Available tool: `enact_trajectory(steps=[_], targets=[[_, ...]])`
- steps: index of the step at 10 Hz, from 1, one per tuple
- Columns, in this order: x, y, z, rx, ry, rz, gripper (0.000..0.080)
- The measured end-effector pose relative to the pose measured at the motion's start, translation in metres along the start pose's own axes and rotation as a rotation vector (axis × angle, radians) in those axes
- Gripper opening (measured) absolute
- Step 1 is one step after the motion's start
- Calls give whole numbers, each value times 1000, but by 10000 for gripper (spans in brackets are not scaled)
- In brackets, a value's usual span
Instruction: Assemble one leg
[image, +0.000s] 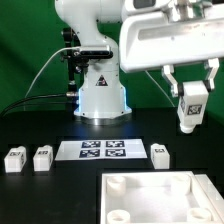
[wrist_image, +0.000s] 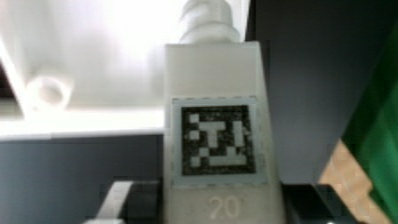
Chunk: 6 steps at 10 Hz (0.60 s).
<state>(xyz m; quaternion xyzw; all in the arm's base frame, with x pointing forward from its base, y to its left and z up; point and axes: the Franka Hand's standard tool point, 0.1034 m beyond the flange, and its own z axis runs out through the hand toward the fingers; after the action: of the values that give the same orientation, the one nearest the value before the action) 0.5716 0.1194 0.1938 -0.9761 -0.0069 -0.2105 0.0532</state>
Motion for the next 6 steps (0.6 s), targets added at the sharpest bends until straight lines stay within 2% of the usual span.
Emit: enact_trajectory(steps=[1,2,3,4,5,6], targets=[[6,-6,-2,26,122,5,293],[0,-10,-1,50,223,8,293],[-5,-11,2,57,294,16,293],[-14,-10,11,48,255,14,293],[-15,-6,15,40,233,1,293],[-16,7,30,13,209,-53,293]])
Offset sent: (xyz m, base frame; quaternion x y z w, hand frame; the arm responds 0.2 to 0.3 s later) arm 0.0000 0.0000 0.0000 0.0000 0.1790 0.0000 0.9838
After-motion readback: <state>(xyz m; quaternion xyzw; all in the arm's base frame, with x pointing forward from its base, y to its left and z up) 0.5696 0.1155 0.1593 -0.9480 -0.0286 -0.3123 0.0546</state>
